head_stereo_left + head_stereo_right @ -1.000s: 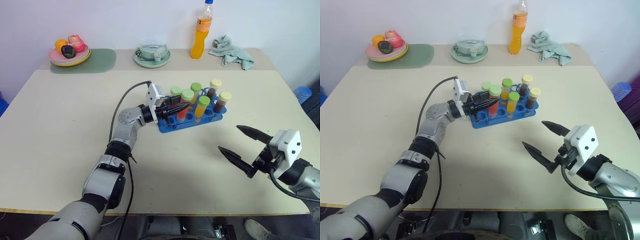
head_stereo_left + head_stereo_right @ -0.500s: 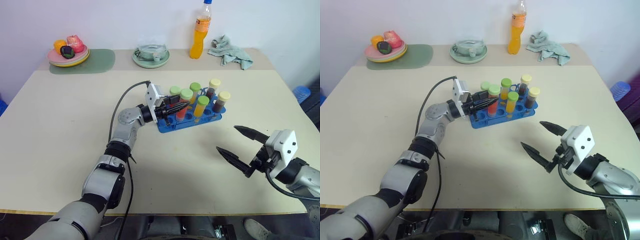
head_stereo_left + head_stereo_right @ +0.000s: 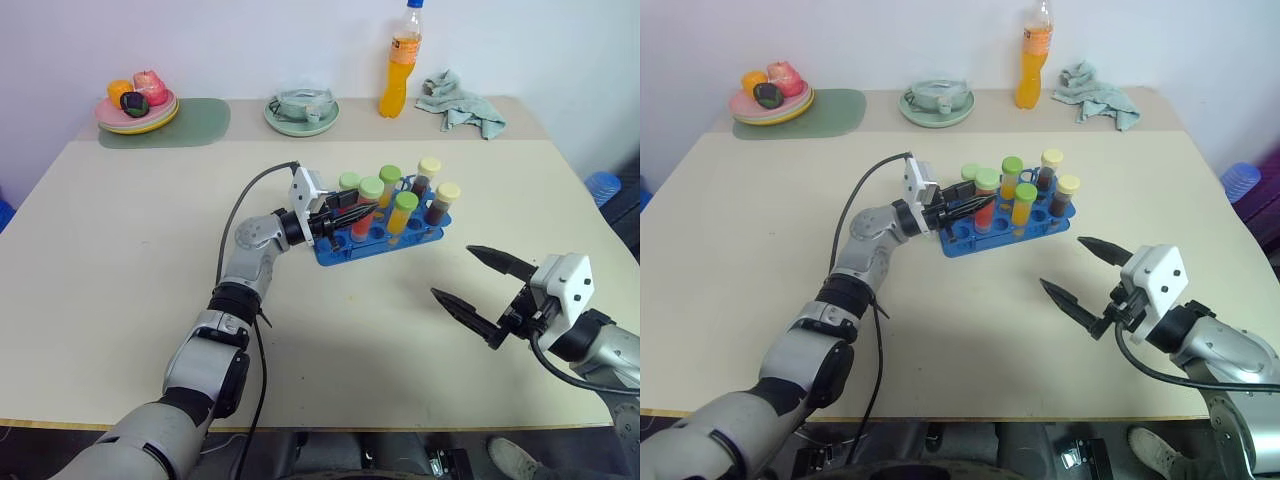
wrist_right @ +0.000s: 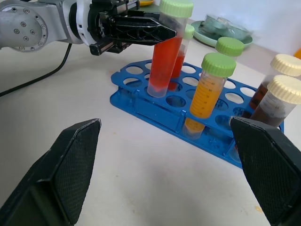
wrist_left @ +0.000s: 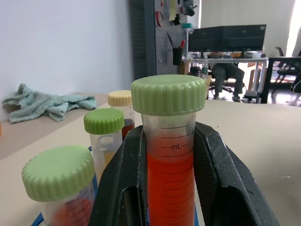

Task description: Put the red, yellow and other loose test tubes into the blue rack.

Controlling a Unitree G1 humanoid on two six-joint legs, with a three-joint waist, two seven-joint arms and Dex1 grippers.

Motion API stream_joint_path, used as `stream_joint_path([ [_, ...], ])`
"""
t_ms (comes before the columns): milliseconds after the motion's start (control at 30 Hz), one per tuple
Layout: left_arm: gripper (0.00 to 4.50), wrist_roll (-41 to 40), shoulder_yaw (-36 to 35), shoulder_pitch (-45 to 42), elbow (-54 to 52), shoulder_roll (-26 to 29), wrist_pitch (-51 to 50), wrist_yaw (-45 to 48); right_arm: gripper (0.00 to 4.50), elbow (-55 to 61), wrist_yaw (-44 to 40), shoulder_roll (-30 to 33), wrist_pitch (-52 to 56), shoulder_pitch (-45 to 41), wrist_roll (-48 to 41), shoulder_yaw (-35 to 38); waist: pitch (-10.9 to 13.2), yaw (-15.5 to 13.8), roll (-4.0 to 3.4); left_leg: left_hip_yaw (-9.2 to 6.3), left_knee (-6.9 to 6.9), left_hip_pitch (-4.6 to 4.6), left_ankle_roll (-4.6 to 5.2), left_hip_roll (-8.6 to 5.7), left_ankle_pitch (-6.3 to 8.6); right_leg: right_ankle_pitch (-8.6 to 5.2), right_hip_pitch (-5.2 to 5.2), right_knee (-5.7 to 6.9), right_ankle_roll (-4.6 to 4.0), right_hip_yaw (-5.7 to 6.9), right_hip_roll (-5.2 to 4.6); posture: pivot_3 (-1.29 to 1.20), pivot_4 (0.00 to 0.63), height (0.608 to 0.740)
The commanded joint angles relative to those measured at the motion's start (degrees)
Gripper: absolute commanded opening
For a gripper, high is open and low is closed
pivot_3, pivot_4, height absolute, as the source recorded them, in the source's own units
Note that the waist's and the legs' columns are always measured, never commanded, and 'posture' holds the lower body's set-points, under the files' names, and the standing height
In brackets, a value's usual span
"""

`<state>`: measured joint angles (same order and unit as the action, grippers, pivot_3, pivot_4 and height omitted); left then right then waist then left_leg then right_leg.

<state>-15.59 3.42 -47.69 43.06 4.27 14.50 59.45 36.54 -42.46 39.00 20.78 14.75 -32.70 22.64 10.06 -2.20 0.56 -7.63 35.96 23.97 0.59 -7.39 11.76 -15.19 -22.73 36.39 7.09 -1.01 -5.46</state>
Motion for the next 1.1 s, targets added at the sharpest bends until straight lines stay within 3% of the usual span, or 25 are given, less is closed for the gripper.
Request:
stream_joint_path([
  [33,0.74,1.6,0.3,1.6,0.9,0.8,-1.3,-0.6,4.5,0.1,-0.5,0.0,-1.4,0.0,0.1,0.5,0.0,0.0,0.0,0.0,0.0,0.0,0.0,0.0,0.0,0.0,0.0,0.0,0.0,0.0,0.0,0.0,0.15,0.739],
  [1100,0.74,1.3,1.1,2.0,-1.4,1.2,-5.1,2.0,4.5,0.9,-0.1,-0.6,-2.6,2.2,0.0,0.3,0.0,0.0,-0.02,0.0,-0.02,-0.01,0.02,0.0,0.02,0.0,0.0,0.0,0.0,0.0,0.0,0.0,0.15,0.739],
])
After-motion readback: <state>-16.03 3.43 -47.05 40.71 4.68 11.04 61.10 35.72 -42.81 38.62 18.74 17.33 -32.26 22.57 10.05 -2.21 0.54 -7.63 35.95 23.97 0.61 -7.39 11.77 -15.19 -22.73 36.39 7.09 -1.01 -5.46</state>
